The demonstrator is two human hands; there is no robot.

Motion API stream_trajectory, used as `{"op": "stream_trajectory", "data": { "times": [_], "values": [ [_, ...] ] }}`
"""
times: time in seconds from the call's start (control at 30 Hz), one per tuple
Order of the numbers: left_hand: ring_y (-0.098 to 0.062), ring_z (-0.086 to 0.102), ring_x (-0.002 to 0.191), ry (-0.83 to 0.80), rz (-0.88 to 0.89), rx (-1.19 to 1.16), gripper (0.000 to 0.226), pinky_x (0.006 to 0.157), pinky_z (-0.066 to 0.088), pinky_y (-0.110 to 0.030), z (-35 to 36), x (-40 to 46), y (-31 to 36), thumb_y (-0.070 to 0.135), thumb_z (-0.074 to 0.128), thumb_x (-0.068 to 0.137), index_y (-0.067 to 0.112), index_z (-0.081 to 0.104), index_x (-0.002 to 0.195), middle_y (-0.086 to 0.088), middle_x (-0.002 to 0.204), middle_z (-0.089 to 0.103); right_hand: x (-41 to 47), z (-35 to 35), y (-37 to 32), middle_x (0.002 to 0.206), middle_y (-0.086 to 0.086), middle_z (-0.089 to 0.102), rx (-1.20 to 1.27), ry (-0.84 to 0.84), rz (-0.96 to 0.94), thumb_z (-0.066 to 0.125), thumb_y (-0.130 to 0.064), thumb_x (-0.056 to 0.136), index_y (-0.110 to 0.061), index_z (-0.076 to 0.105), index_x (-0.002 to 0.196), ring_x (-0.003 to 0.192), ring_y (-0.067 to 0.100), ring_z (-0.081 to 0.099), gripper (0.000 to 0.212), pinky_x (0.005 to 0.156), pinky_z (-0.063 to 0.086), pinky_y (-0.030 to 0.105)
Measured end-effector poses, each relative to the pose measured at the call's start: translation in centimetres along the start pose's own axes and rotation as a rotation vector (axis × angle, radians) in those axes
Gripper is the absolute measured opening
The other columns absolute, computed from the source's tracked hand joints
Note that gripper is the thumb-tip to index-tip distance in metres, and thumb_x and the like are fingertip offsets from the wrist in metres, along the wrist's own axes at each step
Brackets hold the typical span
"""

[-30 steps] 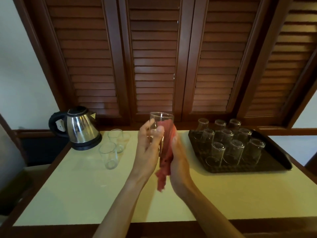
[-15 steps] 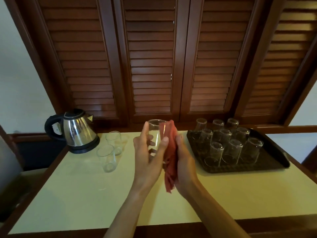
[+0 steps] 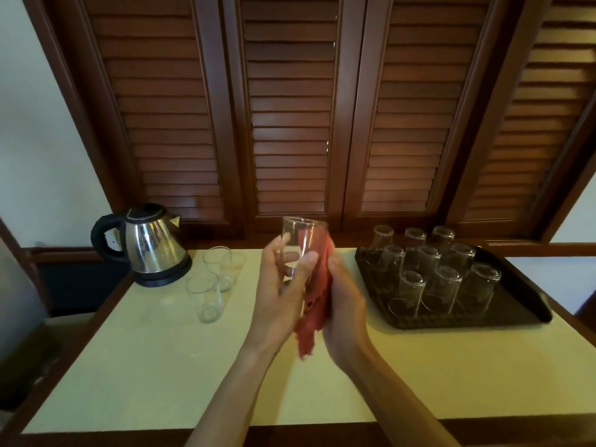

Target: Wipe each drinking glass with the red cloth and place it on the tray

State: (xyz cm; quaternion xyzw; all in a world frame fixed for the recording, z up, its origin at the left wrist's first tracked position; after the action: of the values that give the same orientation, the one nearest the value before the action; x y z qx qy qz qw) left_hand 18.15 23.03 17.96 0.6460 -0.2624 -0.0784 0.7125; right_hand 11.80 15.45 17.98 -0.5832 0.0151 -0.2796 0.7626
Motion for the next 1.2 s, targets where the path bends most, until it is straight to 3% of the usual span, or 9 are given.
{"op": "stream_trajectory", "data": {
  "times": [0.1, 0.23, 0.4, 0.5, 0.6, 0.7, 0.93, 1.07, 1.2],
  "values": [
    [0.006, 0.052, 0.129, -0.028, -0.036, 0.039, 0.047, 0.090, 0.048, -0.014, 0.1, -0.7, -1.1, 0.057, 0.052, 0.095, 0.047, 0.048, 0.140, 0.015, 0.136, 0.054, 1.4, -1.3, -1.1, 0.104, 0.006, 0.073, -0.023, 0.040, 0.003, 0.034, -0.039, 0.105, -0.022, 0.059, 0.134, 0.100, 0.024, 0.069, 0.042, 0.081, 0.059, 0.029],
    [-0.007, 0.049, 0.132, 0.032, 0.008, 0.068, 0.040, 0.109, 0.048, -0.033, -0.5, 1.1, 0.0, 0.065, 0.041, 0.098, 0.056, 0.048, 0.136, 0.009, 0.139, 0.046, -0.1, -0.3, 0.6, 0.130, 0.008, 0.065, 0.016, -0.043, 0.019, 0.053, -0.029, 0.093, -0.024, 0.049, 0.145, 0.122, 0.030, 0.059, 0.052, 0.100, 0.050, 0.040],
    [-0.008, 0.054, 0.127, 0.065, 0.050, 0.175, 0.038, 0.105, 0.055, -0.046, 0.6, -0.3, -0.7, 0.057, 0.032, 0.102, 0.053, 0.050, 0.135, 0.006, 0.135, 0.056, 1.5, -1.8, 0.2, 0.080, 0.007, 0.059, 0.085, 0.005, 0.021, 0.052, -0.008, 0.068, -0.022, 0.059, 0.131, 0.069, 0.021, 0.053, 0.065, 0.050, 0.045, 0.026],
    [-0.019, 0.057, 0.126, 0.133, 0.067, 0.164, 0.056, 0.104, 0.054, -0.055, 0.5, -0.1, -1.0, 0.064, 0.021, 0.101, 0.048, 0.033, 0.153, 0.005, 0.135, 0.057, 0.9, -1.6, 0.7, 0.089, 0.005, 0.063, 0.055, -0.014, 0.025, 0.059, -0.015, 0.063, -0.032, 0.059, 0.133, 0.078, 0.018, 0.057, 0.072, 0.061, 0.047, 0.028],
    [0.000, 0.054, 0.124, 0.168, 0.133, 0.219, 0.061, 0.103, 0.056, -0.041, 0.1, 1.2, -0.4, 0.068, 0.027, 0.102, 0.042, 0.032, 0.157, 0.005, 0.137, 0.050, -0.7, -0.5, 1.6, 0.098, 0.009, 0.064, 0.074, -0.065, 0.019, 0.063, -0.018, 0.061, -0.017, 0.052, 0.140, 0.088, 0.022, 0.060, 0.079, 0.066, 0.051, 0.028],
    [0.006, 0.049, 0.122, 0.095, 0.162, 0.299, 0.082, 0.096, 0.056, -0.023, 0.8, -0.4, -0.4, 0.076, 0.052, 0.091, 0.038, 0.029, 0.160, 0.014, 0.132, 0.040, 0.3, -1.2, 0.9, 0.091, 0.005, 0.070, 0.145, -0.014, 0.009, 0.045, -0.003, 0.085, 0.001, 0.056, 0.127, 0.090, 0.027, 0.064, 0.044, 0.070, 0.057, 0.027],
    [0.020, 0.052, 0.113, 0.115, 0.087, 0.229, 0.071, 0.097, 0.047, -0.013, -0.3, 1.3, -0.7, 0.061, 0.045, 0.096, 0.033, 0.034, 0.161, 0.032, 0.121, 0.052, -0.4, -0.9, 0.8, 0.118, 0.029, 0.061, 0.175, 0.002, 0.060, 0.060, -0.027, 0.064, -0.016, 0.058, 0.137, 0.109, 0.031, 0.060, 0.073, 0.091, 0.050, 0.040],
    [-0.001, 0.059, 0.110, -0.040, -0.061, 0.166, 0.038, 0.086, 0.050, -0.018, 0.7, -0.9, -0.5, 0.055, 0.025, 0.104, 0.055, 0.036, 0.141, 0.023, 0.123, 0.056, 1.0, -1.5, -0.7, 0.083, 0.000, 0.069, 0.077, 0.108, 0.067, 0.054, -0.043, 0.090, -0.020, 0.063, 0.126, 0.078, 0.018, 0.064, 0.043, 0.064, 0.053, 0.024],
    [-0.009, 0.057, 0.100, 0.047, -0.114, -0.020, 0.042, 0.072, 0.046, -0.019, -0.1, 1.2, 0.9, 0.060, 0.031, 0.101, 0.036, 0.054, 0.127, 0.004, 0.127, 0.057, -0.9, 0.2, 0.6, 0.083, -0.005, 0.068, -0.028, 0.079, 0.067, 0.041, -0.052, 0.099, -0.032, 0.062, 0.127, 0.068, 0.013, 0.060, 0.041, 0.058, 0.051, 0.025]
  ]
}}
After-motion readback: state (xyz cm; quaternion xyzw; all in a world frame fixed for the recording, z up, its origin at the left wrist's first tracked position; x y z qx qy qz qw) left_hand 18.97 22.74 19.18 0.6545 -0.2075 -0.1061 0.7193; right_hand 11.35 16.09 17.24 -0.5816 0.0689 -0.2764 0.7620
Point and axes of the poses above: each hand's wrist, its own x-axis towards the middle knuckle, its own z-axis out of the palm, y = z × x, the point moved 2 cm from there along x, towards the middle knuckle
